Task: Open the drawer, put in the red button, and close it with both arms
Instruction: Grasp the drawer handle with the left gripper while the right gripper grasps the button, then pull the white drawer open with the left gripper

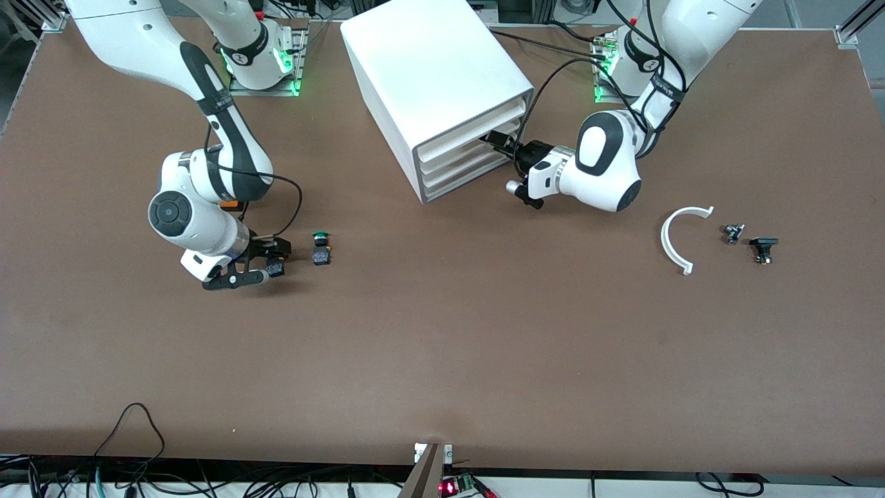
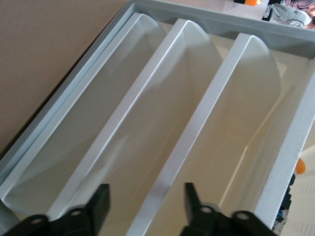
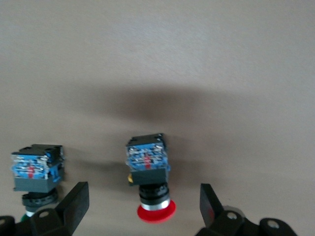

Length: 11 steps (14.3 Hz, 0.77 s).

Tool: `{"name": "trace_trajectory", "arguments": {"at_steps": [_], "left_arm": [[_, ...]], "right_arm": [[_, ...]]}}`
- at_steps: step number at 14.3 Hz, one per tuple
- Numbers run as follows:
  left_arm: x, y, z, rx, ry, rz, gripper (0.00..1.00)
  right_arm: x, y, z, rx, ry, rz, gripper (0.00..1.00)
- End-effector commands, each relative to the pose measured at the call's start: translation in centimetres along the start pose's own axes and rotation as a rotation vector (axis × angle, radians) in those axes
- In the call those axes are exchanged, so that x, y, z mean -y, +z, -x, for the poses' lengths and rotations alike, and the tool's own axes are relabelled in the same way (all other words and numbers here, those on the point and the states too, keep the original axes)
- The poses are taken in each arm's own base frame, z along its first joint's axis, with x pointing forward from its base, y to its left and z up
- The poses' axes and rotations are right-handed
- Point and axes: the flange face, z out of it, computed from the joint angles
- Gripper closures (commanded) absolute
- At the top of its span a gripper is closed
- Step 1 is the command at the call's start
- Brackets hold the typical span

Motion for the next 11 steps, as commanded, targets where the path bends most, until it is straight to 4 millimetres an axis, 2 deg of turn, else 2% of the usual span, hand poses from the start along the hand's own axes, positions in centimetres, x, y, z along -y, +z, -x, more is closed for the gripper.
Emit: {"name": "trace_trajectory", "arguments": {"at_steps": [1, 4, 6, 8, 11], "left_arm": [[-0.5, 1.0, 0.6, -0.004, 0.008, 0.005, 1.00], [-0.1, -0.7, 0.2, -0.037, 0.003, 0.004, 1.00], [1.3, -4.5, -0.6, -0.123, -0.009, -0.005, 1.00], [2.3, -9.3, -1.5, -0.224, -0.019, -0.012, 1.00], [3.2, -13.8, -2.2, -0.317, -0.031, -0.017, 1.00]], "right_arm": [[0.8, 0.9, 0.4, -0.013, -0.036, -0.006, 0.00], [0.7, 2.4, 0.1, -0.031, -0.124, -0.004, 0.00], [0.7, 2.9, 0.2, -0.027, -0.149, -0.002, 0.00], [0.6, 3.4, 0.2, -0.022, -0.192, -0.002, 0.00], [0.5, 4.3, 0.2, -0.028, -0.237, -0.001, 0.00]]}}
